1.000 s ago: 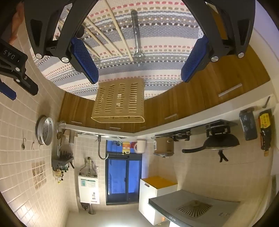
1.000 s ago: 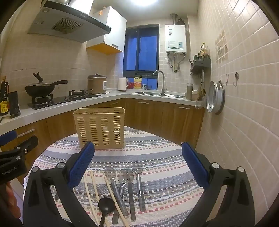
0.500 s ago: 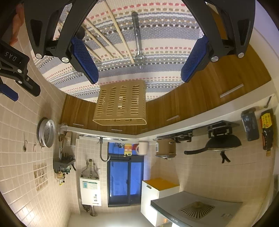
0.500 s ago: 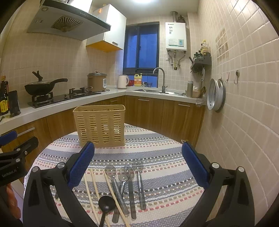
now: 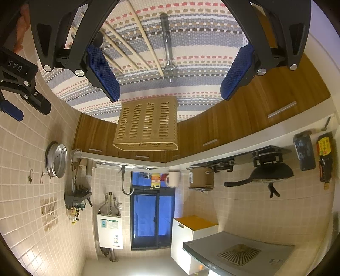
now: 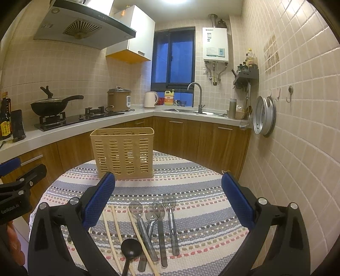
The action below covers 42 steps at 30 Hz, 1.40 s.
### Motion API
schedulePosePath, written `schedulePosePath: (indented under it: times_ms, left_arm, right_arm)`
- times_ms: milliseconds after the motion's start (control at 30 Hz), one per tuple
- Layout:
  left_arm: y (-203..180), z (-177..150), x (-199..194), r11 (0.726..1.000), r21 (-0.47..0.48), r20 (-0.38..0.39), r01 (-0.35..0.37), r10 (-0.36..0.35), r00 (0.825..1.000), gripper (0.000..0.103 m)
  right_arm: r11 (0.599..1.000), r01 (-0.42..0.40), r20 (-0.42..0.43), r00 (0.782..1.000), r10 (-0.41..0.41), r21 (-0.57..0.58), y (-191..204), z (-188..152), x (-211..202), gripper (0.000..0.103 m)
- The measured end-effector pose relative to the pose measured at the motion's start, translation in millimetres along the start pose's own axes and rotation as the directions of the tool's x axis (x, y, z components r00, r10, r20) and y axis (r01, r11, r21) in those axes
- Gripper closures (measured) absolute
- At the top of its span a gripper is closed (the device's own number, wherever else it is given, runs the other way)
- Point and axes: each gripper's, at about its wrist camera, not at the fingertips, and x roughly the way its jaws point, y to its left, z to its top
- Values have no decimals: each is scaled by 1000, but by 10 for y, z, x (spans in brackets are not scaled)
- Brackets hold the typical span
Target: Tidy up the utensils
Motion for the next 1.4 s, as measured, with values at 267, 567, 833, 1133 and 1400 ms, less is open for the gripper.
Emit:
schedulePosePath:
  times_ms: [267, 567, 833, 1133, 1400]
  left_arm:
    - [-33, -6, -11, 1000, 1, -1, 1, -1, 1000, 10]
    - [-56, 32, -6, 1000, 11, 0, 0, 0, 1000, 10]
    - [-92, 36, 4, 1000, 3, -2, -6, 6, 1000, 10]
    - [-31, 1, -5, 1000, 8, 2, -5, 5, 1000, 10]
    - [-40, -4, -13, 1000, 5, -5, -3, 3, 1000, 10]
  right_arm:
    - [1000, -5, -2, 1000, 5, -1, 15, 2, 12, 8]
    - [1000, -1, -2, 1000, 1, -20, 56, -11, 29, 8]
    - [1000, 9, -3, 1000, -9, -18, 49, -18, 20, 8]
    - [999, 18, 3, 1000, -18, -29, 64, -26, 2, 8]
    - [999, 34, -7, 999, -34, -34, 49, -32, 12, 8]
